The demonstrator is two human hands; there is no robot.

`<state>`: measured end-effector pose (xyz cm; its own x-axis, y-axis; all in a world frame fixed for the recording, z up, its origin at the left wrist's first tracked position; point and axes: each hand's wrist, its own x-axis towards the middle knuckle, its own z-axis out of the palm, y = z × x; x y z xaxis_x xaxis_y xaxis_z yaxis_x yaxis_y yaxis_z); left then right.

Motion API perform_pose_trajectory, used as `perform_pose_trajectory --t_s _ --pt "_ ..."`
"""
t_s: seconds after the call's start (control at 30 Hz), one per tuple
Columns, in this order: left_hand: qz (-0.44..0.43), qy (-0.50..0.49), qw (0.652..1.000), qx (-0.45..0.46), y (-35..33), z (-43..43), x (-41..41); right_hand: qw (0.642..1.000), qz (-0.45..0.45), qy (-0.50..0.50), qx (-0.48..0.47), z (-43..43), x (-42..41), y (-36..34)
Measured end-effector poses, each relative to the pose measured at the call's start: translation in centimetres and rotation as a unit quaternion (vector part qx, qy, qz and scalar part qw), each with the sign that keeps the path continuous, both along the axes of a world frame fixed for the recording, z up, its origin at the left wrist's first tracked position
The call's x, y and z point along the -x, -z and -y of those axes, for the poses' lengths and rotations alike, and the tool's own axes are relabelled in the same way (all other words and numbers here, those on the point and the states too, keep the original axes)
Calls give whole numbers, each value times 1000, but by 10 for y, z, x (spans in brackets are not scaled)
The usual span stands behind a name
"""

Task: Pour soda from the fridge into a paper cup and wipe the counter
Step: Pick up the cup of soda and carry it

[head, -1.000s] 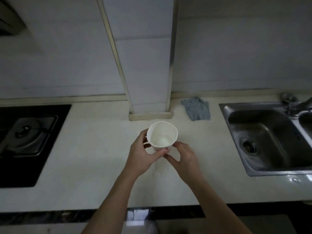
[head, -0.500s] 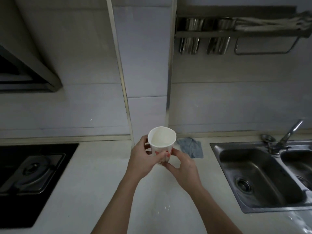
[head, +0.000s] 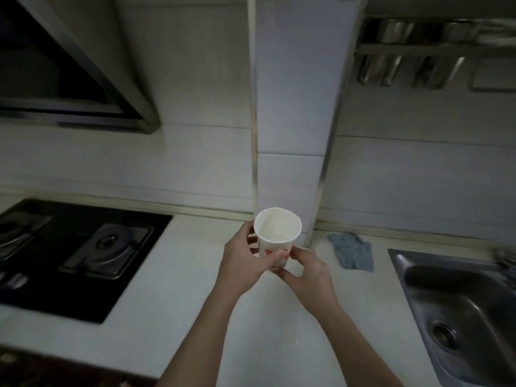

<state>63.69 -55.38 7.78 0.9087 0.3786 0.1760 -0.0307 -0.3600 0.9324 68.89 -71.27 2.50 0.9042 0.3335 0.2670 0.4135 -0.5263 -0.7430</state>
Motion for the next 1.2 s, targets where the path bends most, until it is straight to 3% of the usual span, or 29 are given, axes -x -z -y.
perform_pose_trajectory --t_s 0.43,0.87,1.2 --pt "-6 -231 973 -4 -1 -40 109 971 -28 -237 5 -90 41 2" --pt "-7 -488 873 0 5 -71 285 872 -88 -481 -23 -186 186 1" --pt "-1 -568 823 -1 16 -134 387 814 -43 -579 -4 -287 278 19"
